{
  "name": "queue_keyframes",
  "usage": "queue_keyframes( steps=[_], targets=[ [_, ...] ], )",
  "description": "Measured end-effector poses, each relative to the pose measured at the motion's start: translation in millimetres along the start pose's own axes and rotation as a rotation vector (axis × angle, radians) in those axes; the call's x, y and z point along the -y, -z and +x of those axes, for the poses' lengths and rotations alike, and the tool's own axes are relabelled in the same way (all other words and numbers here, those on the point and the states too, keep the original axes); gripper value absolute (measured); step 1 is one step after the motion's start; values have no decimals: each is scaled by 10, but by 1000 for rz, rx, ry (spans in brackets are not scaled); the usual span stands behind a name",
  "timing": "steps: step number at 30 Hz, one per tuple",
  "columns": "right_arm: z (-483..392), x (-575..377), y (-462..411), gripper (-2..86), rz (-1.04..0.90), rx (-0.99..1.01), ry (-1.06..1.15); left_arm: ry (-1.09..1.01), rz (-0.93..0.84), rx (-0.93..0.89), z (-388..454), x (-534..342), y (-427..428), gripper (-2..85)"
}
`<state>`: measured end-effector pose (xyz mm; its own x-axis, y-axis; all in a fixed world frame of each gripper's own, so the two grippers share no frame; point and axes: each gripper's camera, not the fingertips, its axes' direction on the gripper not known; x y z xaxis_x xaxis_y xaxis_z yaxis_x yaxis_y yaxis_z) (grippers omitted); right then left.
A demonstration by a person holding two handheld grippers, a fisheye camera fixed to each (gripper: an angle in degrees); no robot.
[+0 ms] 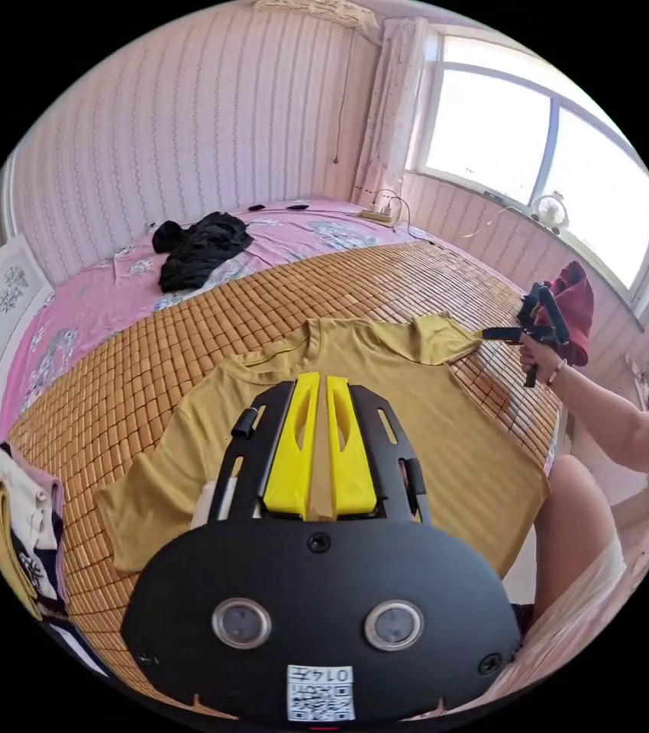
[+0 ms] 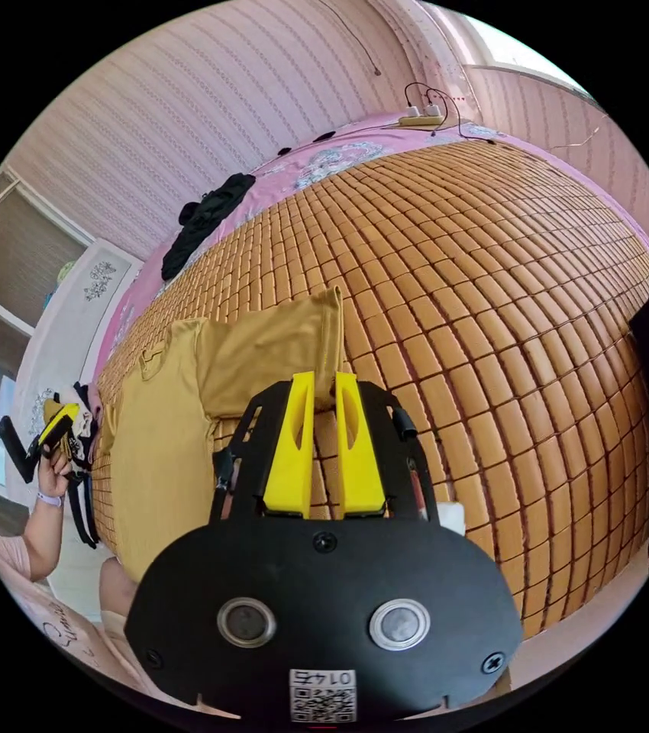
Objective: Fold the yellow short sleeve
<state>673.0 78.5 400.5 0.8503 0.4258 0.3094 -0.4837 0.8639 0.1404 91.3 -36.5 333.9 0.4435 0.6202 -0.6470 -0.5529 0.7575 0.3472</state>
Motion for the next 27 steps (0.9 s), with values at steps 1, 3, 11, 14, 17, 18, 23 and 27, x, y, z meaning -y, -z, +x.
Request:
queue_keyframes(
  steps=[1,3,11,14,17,18,23,27],
  targets=[
    [6,-27,25,19,22,-1,11,-33,-12,-37,109,158,-150,-6],
    [95,-120,118,4,40,34,-34,-62,-31,-100,247,379,-364,-5],
    [174,-462,111,0,47,74,2,-250,-164,-151,978,1126,-1206,7],
    [237,-470,44,-2,27,123,9,-276,-204,-169,1233,1332,-1494,13],
    [299,-489,11,-2,33,132,19,-297,-244,-201,1501,1520,-1772,23],
    [324,-487,-5,-2,32,147,21,-310,-268,-214,1622,1578,-1891,30],
    [368,-443,-100,-1,19,162,33,-393,-317,-224,2111,1729,-2265,37],
    [392,-462,-164,0,27,167,25,-407,-365,-218,2296,1824,-2530,10]
  ],
)
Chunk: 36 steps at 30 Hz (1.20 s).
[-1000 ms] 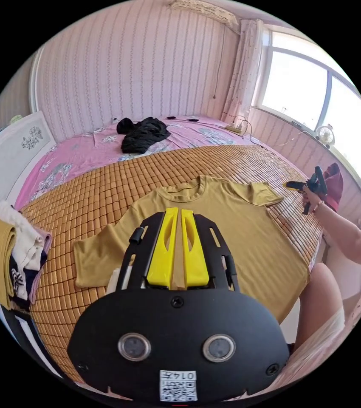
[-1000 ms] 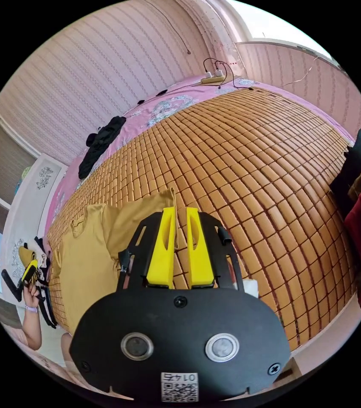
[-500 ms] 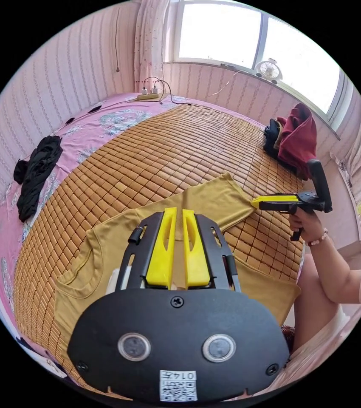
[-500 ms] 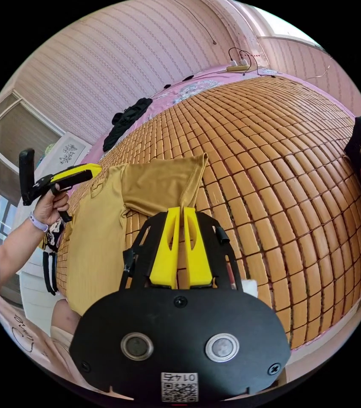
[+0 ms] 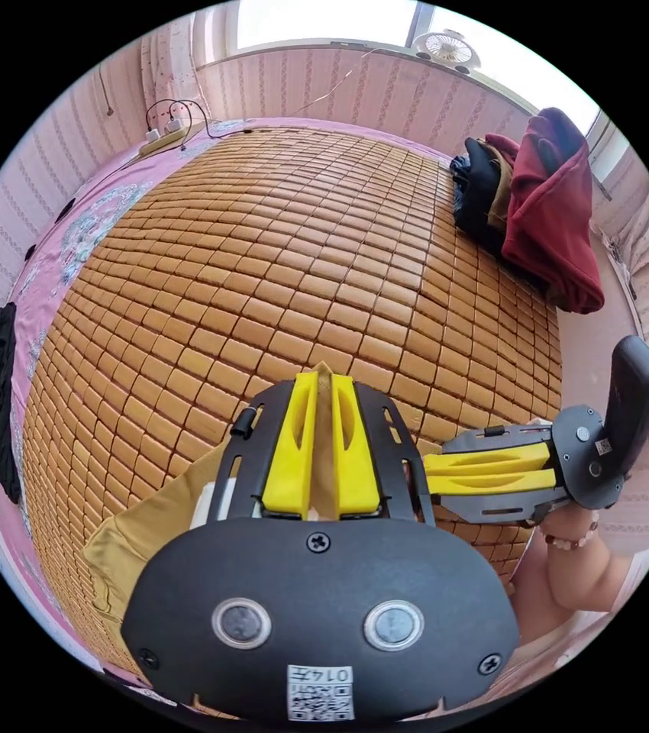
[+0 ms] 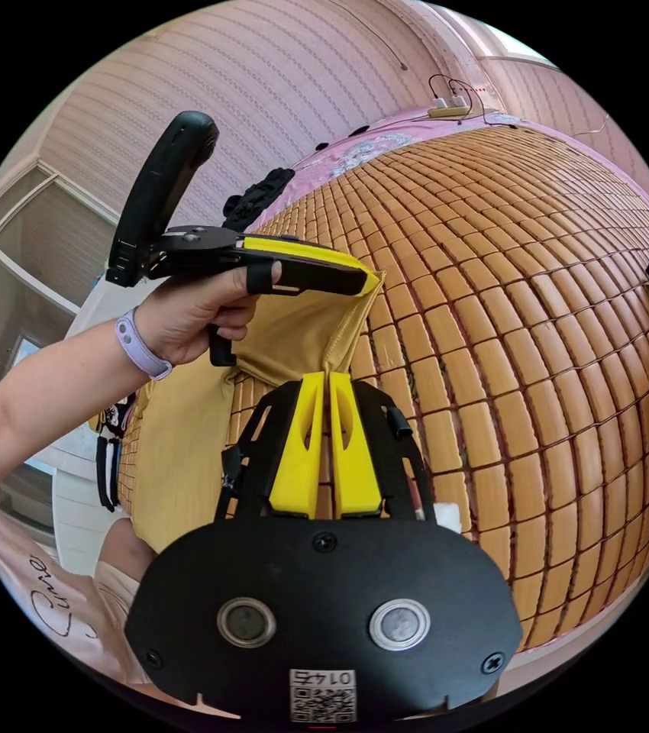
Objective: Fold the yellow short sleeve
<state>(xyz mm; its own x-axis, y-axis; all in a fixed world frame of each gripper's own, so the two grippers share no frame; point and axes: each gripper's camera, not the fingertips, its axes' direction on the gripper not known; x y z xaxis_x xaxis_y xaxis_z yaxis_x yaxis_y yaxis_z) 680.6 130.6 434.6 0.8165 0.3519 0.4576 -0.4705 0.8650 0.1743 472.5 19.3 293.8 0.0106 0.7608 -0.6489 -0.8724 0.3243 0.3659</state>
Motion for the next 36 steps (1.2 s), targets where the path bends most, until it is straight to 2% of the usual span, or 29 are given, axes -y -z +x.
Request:
queue_keyframes(
  steps=[6,11,14,16,19,22,23,25,28,30,36],
  targets=[
    [70,-48,-73,2,16,29,-26,127,24,-71,-229,-5,1,16],
    [41,-67,-55,3,43,51,-14,144,128,-120,-525,-373,514,48],
    [4,-112,-42,1,66,-23,-28,157,247,-76,-766,-1004,1145,49],
    [-51,-151,-74,0,64,-46,-27,232,298,24,-1005,-1780,1596,47],
    [-350,-196,-174,0,79,-39,64,410,266,182,-1268,-2951,1953,47],
    [-913,-201,-460,2,50,71,197,642,172,293,-1434,-4184,2102,46],
    [-1193,-187,-648,4,14,166,257,692,155,304,-1452,-4414,2112,45],
    [-1679,-151,-1015,8,-72,242,344,856,131,290,-1468,-5191,2111,45],
    [-2614,-115,-1715,17,-239,335,492,990,166,268,-1440,-5824,2049,46],
    [-3426,-137,-2237,30,-353,336,630,1039,204,256,-1437,-6055,2005,49],
    [-5115,-269,-3350,47,-455,255,910,1090,311,335,-1533,-6498,1963,61]
  ],
)
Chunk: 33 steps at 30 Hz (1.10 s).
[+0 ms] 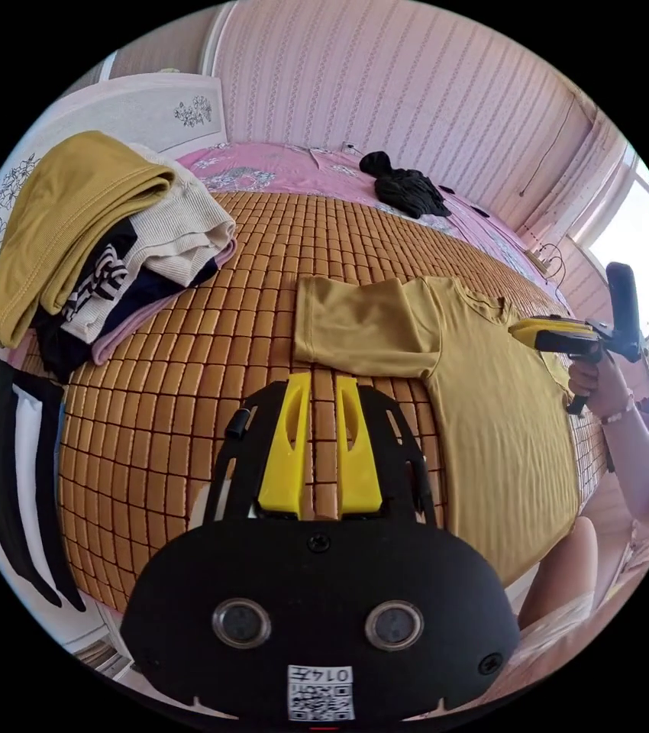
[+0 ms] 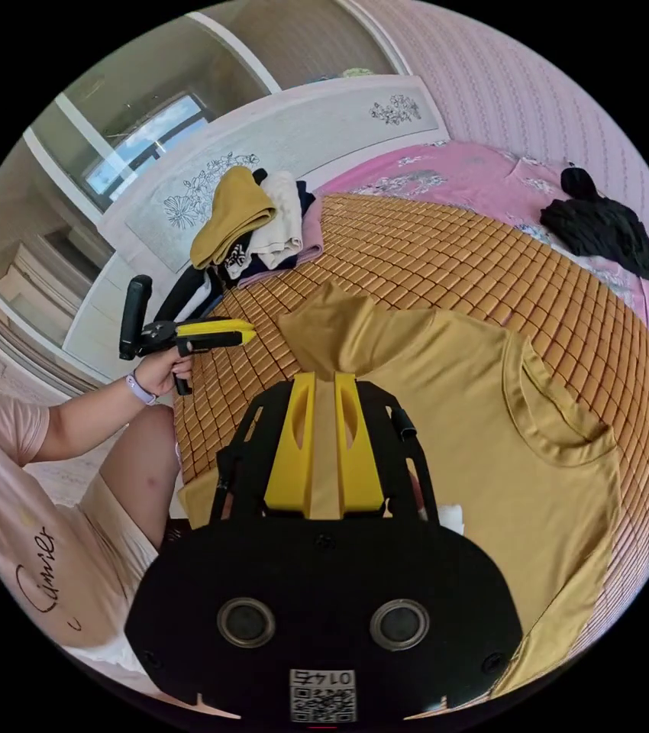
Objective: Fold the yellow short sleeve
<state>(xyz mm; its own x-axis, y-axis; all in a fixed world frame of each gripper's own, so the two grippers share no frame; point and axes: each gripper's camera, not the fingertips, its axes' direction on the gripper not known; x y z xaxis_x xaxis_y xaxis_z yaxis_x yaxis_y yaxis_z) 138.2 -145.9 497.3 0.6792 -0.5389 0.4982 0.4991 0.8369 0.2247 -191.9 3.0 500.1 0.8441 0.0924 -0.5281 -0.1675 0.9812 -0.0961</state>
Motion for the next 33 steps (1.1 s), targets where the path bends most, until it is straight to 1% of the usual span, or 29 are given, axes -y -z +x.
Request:
queue_keyframes(
  steps=[4,6,9,11,12,13,14,15,17,18,20,22,24,25,27,29,31,33],
  targets=[
    [-259,691,-695,52,-90,-19,37,35,27,6,-204,64,-135,75],
    [-377,1034,-1126,65,-121,-99,11,50,6,-31,-290,80,-233,74],
    [-496,1320,-1627,76,-180,-197,-9,42,-58,-27,-403,68,-387,42],
    [-538,1422,-1896,70,-227,-244,-15,44,-40,-50,-485,33,-347,17],
    [-560,1465,-2005,54,-226,-273,-20,55,-41,-62,-537,3,-323,3],
    [-578,1483,-2029,46,-217,-270,-18,55,-18,-80,-575,-46,-261,-4],
    [-604,1523,-2086,20,-228,-235,-23,45,-1,-94,-587,-75,-215,-5],
    [-654,1543,-2145,3,-244,-166,4,25,21,-119,-612,-135,-118,-7],
    [-746,1537,-2221,-4,-242,-111,55,25,28,-146,-676,-227,-8,-8],
    [-793,1521,-2260,-7,-237,-116,86,42,12,-169,-730,-272,11,-8],
    [-777,1514,-2249,-8,-217,-128,48,47,-29,-154,-789,-317,-17,-6],
    [-724,1471,-2069,-9,-158,-55,13,75,-64,-136,-871,-378,-26,3],
    [-643,1232,-1618,-9,1,0,-25,59,-63,-139,-906,-435,42,11],
    [-626,1141,-1506,-9,31,-1,-26,39,-46,-140,-914,-483,118,17],
    [-542,673,-1128,-8,86,-45,-42,13,-38,-149,-922,-565,223,30],
    [-477,222,-891,-7,98,-97,-67,-4,-44,-155,-925,-668,302,38],
    [-416,-271,-702,-5,94,-157,-137,-20,-56,-159,-915,-840,387,43],
    [-384,-931,-539,-2,43,-227,-272,-17,-65,-181,-890,-976,435,43]
  ],
)
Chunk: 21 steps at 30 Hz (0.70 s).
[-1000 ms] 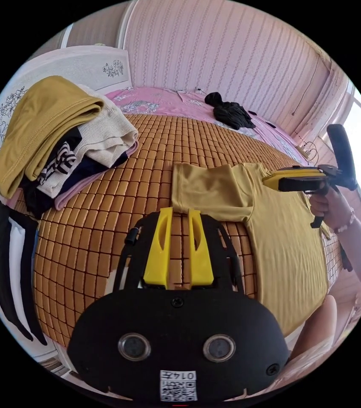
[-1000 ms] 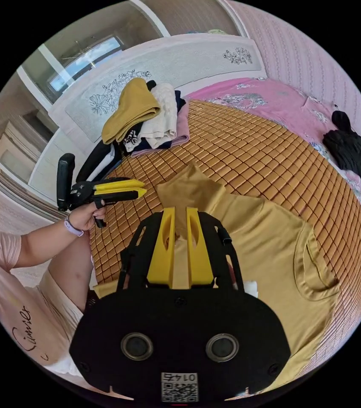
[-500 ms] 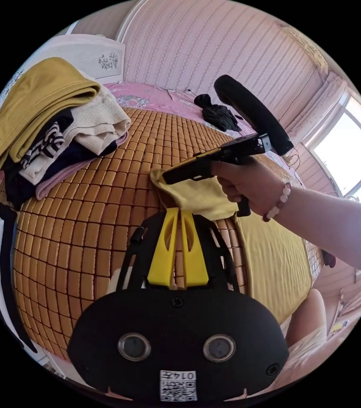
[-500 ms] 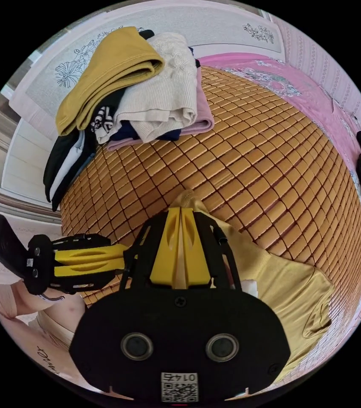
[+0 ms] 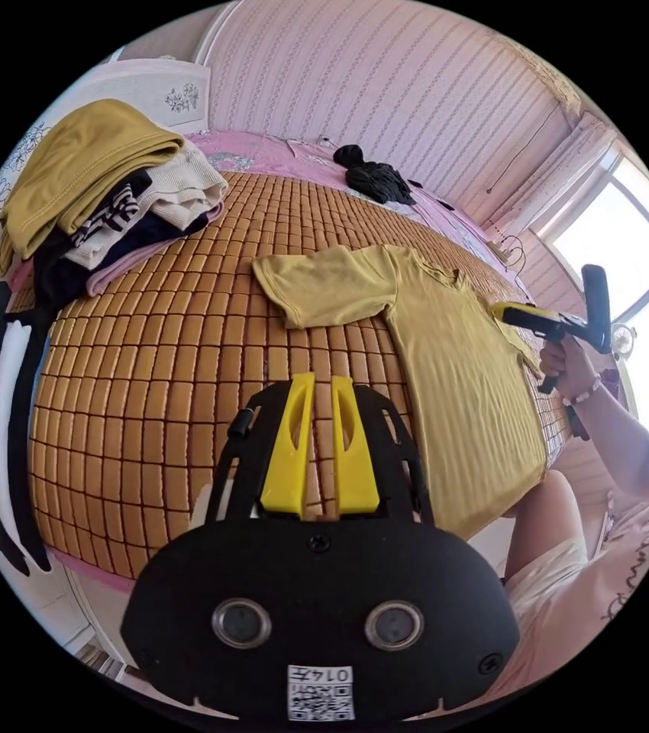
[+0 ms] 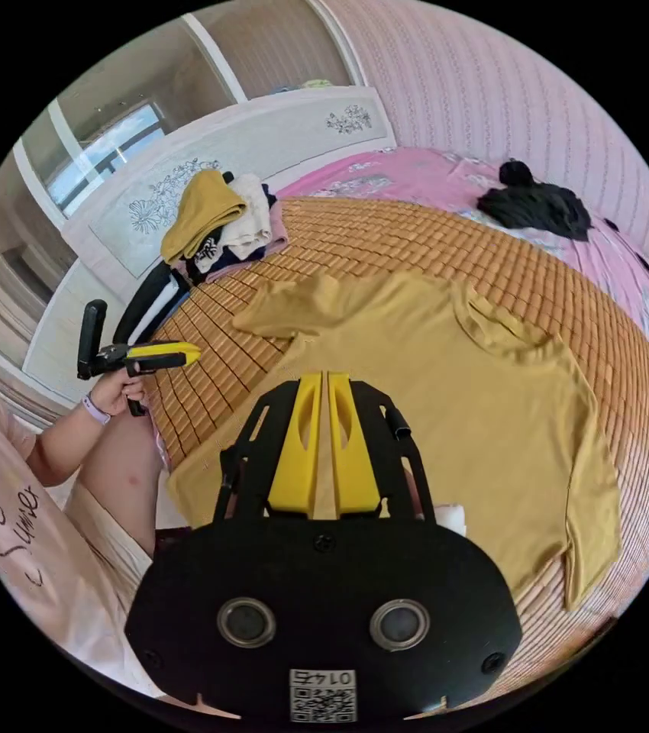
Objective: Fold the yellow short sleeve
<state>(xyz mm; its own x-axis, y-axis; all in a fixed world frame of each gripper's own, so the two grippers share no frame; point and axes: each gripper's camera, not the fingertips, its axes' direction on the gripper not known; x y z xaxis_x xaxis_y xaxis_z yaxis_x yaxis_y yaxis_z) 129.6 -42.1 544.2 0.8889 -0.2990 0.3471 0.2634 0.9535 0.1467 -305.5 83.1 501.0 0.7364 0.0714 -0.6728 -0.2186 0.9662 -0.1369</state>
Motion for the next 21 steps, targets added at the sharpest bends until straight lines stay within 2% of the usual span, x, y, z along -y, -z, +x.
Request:
queue_keyframes(
  steps=[6,9,13,21],
  targets=[
    [225,-1230,190,23,-202,-257,-244,-64,-109,-86,371,-283,-123,48],
    [295,-1542,120,30,-294,-357,-307,-98,-141,-114,544,-324,-231,50],
    [308,-1665,93,25,-270,-365,-368,-163,-196,-2,664,-362,-380,48],
    [363,-1818,156,-2,-192,-293,-439,-212,-232,34,631,-336,-401,39]
  ],
)
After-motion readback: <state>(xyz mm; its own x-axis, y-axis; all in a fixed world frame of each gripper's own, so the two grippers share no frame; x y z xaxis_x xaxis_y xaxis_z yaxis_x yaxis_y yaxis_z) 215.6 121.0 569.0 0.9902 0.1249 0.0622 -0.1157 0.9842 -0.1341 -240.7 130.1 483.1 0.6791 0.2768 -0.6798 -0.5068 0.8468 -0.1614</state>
